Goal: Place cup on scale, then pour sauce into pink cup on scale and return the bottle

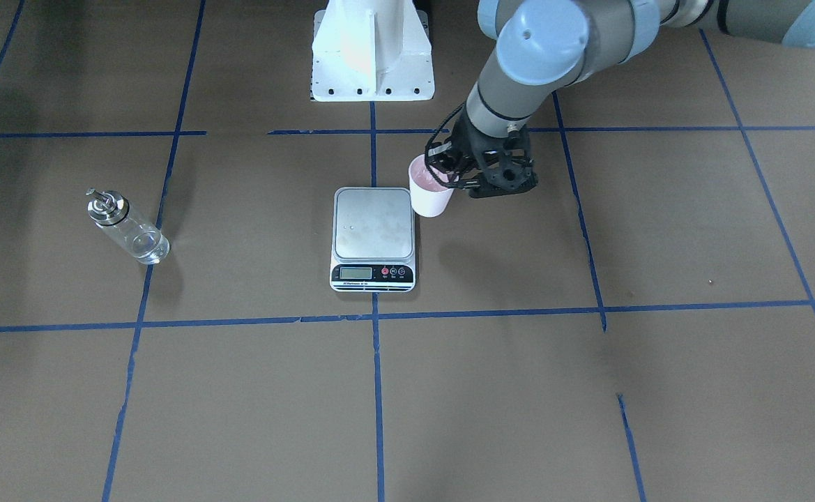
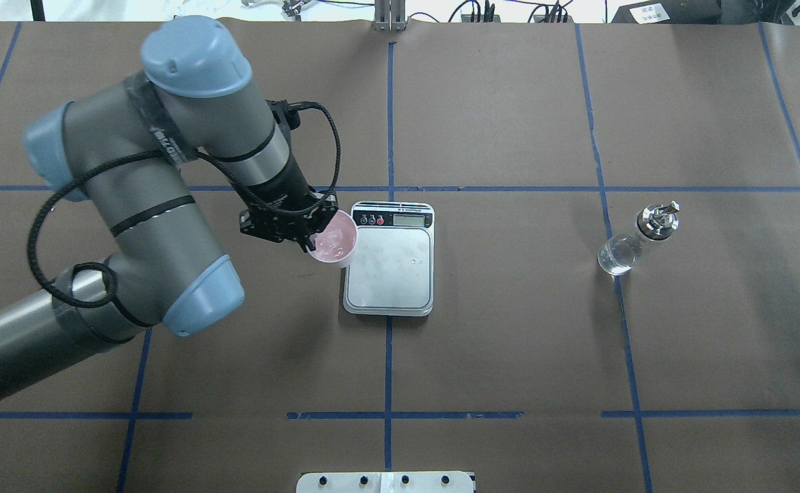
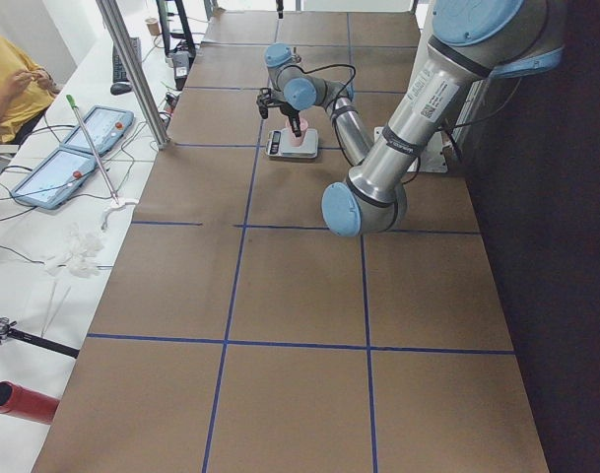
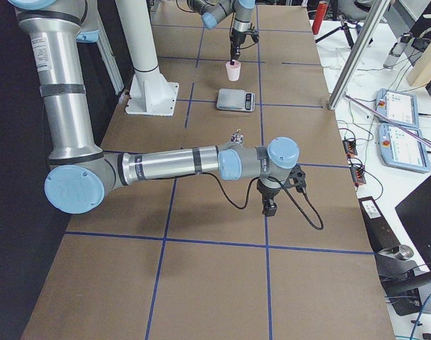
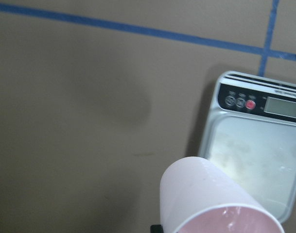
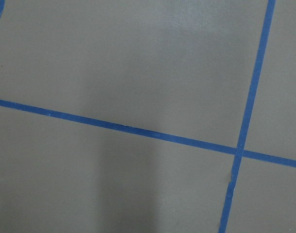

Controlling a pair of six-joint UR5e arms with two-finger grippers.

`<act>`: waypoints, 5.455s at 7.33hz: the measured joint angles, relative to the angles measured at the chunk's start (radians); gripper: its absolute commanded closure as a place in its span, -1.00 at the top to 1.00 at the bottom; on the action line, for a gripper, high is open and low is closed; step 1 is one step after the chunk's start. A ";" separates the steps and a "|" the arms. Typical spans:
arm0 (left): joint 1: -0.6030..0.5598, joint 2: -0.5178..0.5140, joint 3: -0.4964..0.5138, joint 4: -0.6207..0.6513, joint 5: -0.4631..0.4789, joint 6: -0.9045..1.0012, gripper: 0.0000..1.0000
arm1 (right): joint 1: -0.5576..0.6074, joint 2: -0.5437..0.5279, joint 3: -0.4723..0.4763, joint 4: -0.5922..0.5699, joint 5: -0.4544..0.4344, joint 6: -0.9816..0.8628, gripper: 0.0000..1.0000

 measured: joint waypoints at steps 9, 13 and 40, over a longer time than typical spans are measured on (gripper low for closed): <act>0.038 -0.145 0.256 -0.094 -0.007 -0.155 -1.00 | 0.000 -0.007 0.012 0.000 0.001 0.001 1.00; 0.045 -0.135 0.253 -0.120 -0.007 -0.151 0.15 | 0.000 -0.004 0.014 -0.001 0.000 0.003 1.00; -0.199 0.282 -0.201 -0.129 0.080 0.291 0.99 | -1.139 -0.394 0.451 0.754 -1.322 1.311 1.00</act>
